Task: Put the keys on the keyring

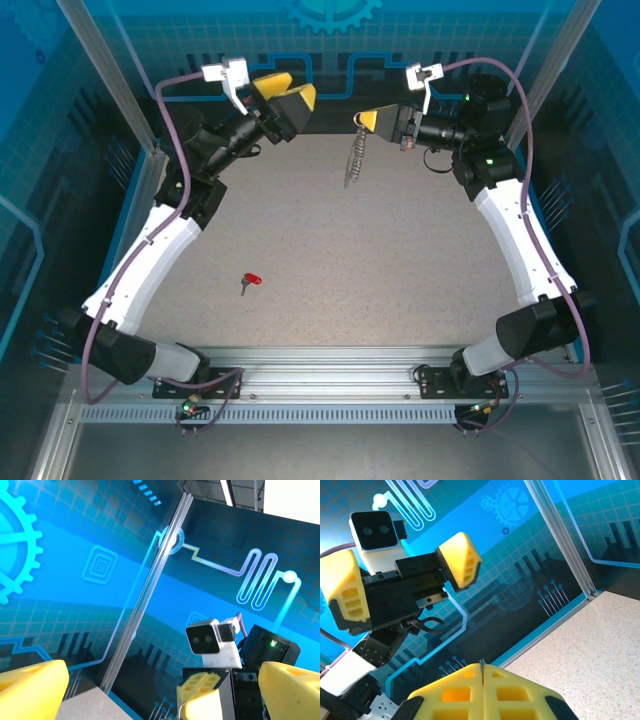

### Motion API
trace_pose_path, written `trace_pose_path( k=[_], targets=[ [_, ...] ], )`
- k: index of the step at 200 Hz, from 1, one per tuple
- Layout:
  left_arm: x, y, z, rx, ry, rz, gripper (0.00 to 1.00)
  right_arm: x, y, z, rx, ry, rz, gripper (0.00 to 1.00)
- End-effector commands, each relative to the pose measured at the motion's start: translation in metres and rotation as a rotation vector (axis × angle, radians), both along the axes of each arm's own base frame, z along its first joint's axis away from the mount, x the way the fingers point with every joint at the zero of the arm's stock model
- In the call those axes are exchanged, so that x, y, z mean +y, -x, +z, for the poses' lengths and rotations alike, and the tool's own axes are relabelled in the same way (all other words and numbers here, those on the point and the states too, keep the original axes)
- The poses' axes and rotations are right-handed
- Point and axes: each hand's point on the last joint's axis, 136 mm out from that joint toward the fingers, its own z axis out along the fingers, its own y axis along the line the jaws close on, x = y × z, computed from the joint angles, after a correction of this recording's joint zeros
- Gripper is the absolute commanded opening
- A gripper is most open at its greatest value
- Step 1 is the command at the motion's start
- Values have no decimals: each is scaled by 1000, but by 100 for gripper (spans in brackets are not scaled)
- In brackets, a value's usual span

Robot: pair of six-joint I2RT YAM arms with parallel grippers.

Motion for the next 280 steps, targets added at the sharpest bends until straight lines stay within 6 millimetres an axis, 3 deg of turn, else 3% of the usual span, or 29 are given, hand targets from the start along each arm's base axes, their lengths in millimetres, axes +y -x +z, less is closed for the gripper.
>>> trace_pose_path(
  k=[1, 29, 96, 138, 197, 280],
  targets=[
    [4, 7, 22, -72, -27, 22, 99, -8, 6, 27, -103, -20, -25, 0],
    [-2, -1, 15, -72, -74, 17, 99, -7, 3, 28, -144, -33, -19, 0],
    [-30, -9, -23, 12, -162, -148, 99, 0, 2, 26, -184, -81, 24, 0],
    [-40, -9, -34, 93, -158, -330, 78, 4, -7, 25, -172, -110, 17, 0],
    [-22, -28, -21, 173, 31, -522, 45, 8, -19, 26, -121, -162, -16, 0],
    [-31, -29, -37, 205, 9, -553, 38, 28, -34, 15, -52, -179, -13, 0]
  ],
)
